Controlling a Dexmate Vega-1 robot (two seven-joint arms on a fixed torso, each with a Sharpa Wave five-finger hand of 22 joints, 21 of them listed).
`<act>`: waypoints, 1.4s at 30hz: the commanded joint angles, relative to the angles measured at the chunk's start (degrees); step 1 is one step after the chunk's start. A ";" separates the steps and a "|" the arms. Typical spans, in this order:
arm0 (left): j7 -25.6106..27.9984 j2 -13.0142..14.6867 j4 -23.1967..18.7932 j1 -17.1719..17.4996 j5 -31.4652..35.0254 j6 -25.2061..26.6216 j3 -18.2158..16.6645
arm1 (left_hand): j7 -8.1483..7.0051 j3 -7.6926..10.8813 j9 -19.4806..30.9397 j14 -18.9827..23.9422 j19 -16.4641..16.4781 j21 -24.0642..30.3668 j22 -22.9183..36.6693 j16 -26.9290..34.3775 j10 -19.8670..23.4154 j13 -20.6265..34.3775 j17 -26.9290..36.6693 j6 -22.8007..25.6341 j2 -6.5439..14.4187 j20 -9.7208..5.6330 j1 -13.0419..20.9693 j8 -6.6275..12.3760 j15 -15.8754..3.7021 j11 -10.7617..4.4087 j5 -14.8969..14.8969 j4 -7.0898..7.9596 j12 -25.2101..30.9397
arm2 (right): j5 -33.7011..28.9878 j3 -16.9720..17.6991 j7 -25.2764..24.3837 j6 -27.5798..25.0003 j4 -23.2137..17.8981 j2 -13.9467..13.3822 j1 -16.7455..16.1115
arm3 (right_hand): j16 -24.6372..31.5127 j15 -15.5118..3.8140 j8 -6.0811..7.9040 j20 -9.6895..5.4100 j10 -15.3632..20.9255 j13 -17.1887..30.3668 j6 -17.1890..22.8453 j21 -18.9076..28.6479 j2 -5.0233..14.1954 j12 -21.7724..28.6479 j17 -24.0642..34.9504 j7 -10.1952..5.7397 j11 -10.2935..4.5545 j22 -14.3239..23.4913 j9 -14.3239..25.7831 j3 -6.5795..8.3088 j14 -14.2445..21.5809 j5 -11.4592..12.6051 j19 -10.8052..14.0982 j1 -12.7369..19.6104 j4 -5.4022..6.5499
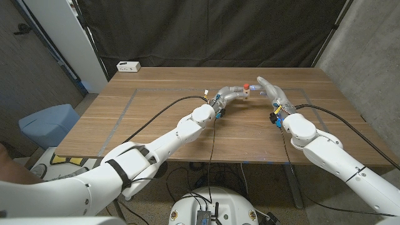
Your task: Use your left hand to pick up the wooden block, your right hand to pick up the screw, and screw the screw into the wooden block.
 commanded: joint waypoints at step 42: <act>0.77 1.77 -4.81 1.39 1.01 2.00 0.34 | 0.79 0.89 0.25 0.38 -0.17 0.34 0.29 0.04 0.40 1.34 0.17 1.14 1.98 0.31 -0.39 0.32 -3.10 -0.19 0.36 0.67 0.72 | 1.16 -0.26 4.74 3.59 4.53 0.15 2.75 | -1.36 2.47 -2.44 1.35 -11.00 0.22 -13.60 -1.51 -1.80 -1.84 1.03 -0.73 3.18 0.10 0.37 -0.57 -5.84 -0.06 -4.72 -4.11 1.26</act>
